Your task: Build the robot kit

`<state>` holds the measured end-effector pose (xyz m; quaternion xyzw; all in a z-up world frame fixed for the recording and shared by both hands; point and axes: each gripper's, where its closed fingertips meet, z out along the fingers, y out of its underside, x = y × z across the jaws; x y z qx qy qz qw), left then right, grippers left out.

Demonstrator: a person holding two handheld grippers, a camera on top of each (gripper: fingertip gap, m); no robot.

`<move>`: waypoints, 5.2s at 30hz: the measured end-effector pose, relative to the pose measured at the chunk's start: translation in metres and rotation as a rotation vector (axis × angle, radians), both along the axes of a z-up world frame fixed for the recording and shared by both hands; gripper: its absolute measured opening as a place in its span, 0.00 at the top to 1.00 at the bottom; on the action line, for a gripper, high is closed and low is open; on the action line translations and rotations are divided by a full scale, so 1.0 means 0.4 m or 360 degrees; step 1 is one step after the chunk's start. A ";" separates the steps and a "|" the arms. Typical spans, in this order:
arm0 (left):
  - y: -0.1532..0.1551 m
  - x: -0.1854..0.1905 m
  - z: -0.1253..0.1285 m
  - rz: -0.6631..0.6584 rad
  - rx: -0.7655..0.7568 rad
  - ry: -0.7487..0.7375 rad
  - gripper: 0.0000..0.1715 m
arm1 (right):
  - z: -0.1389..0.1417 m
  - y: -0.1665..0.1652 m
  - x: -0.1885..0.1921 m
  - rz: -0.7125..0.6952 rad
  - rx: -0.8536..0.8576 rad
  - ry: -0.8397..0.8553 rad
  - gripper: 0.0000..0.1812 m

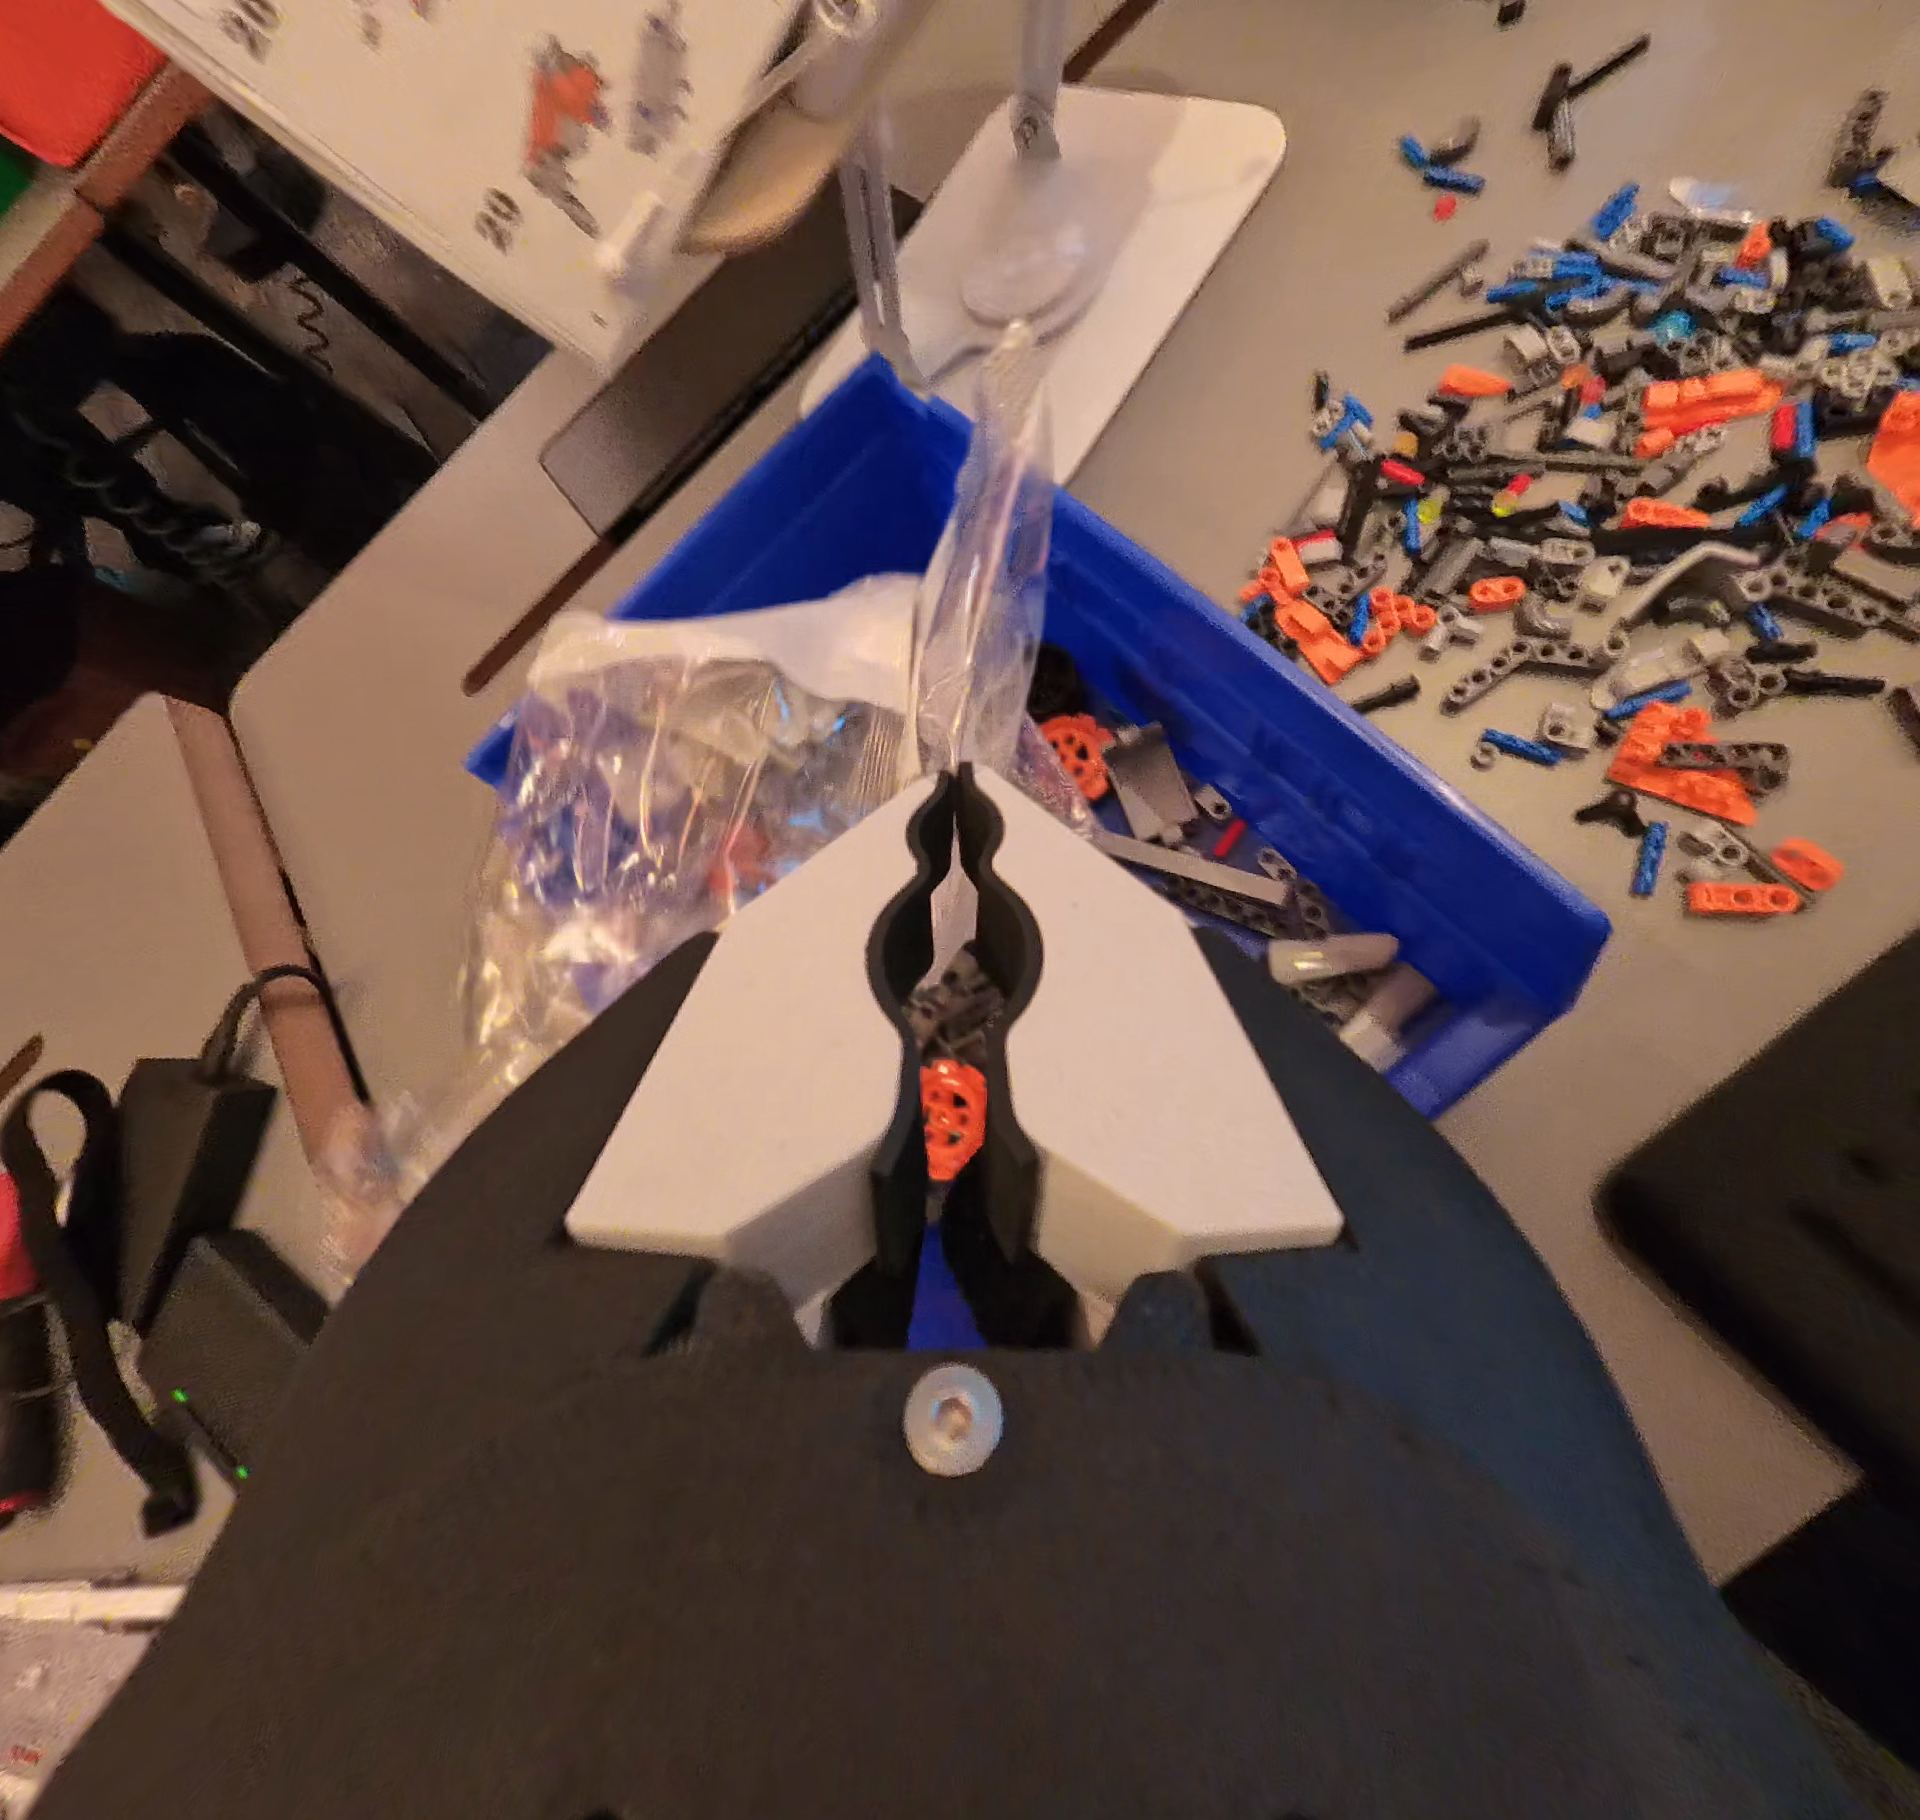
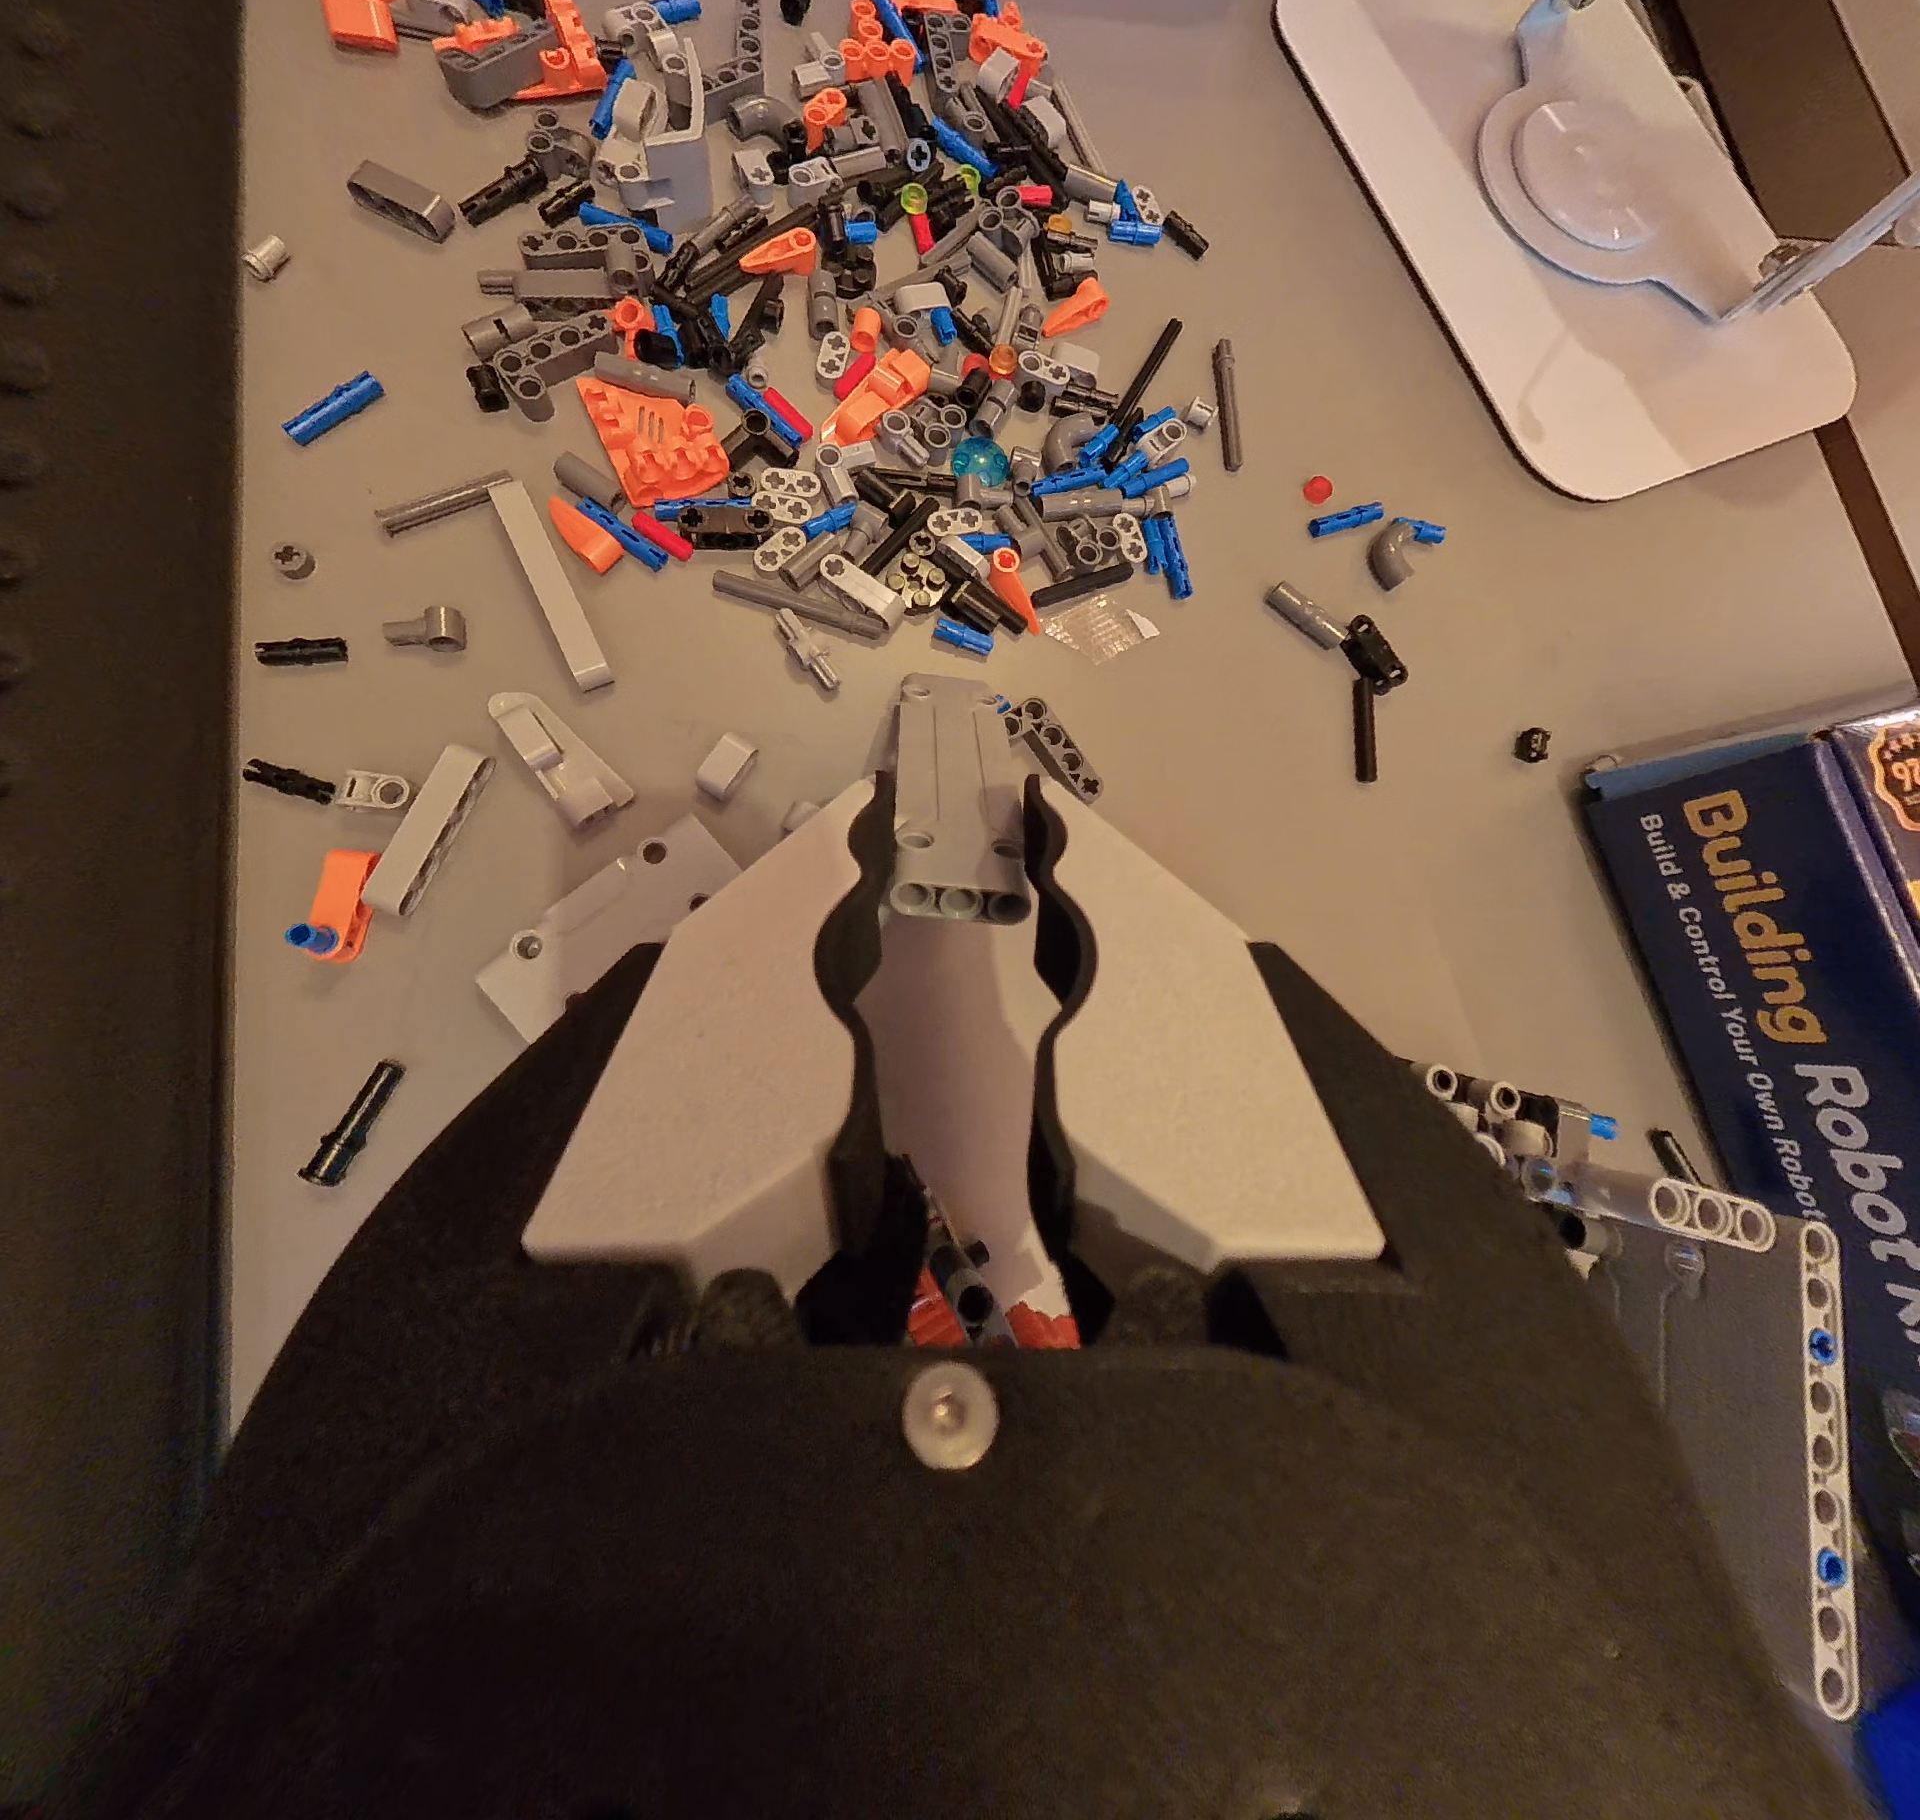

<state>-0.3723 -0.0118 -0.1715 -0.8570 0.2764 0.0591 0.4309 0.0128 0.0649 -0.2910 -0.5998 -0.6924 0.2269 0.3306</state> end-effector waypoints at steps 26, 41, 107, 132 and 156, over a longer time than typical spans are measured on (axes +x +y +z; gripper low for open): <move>0.252 -0.172 -0.068 0.0202 -0.0591 -0.0162 0.64 | 0.038 0.010 -0.005 -0.0030 -0.0009 0.0132 0.89; 0.218 -0.106 0.075 0.0023 -0.0086 -0.0424 1.00 | 0.216 -0.060 -0.225 0.0013 -0.0082 0.0411 0.84; 0.216 0.216 0.198 -0.0929 -0.0133 -0.0647 0.89 | 0.426 0.257 -0.349 -0.0584 0.0159 0.0623 0.98; 0.006 -0.144 -0.330 -0.0666 -0.1264 0.0442 0.78 | 0.348 0.241 -0.366 -0.0530 0.0045 0.0646 1.00; 0.197 -0.230 -0.229 -0.0297 -0.0876 0.0456 0.92 | 0.324 0.252 -0.363 -0.0511 -0.0018 0.0657 1.00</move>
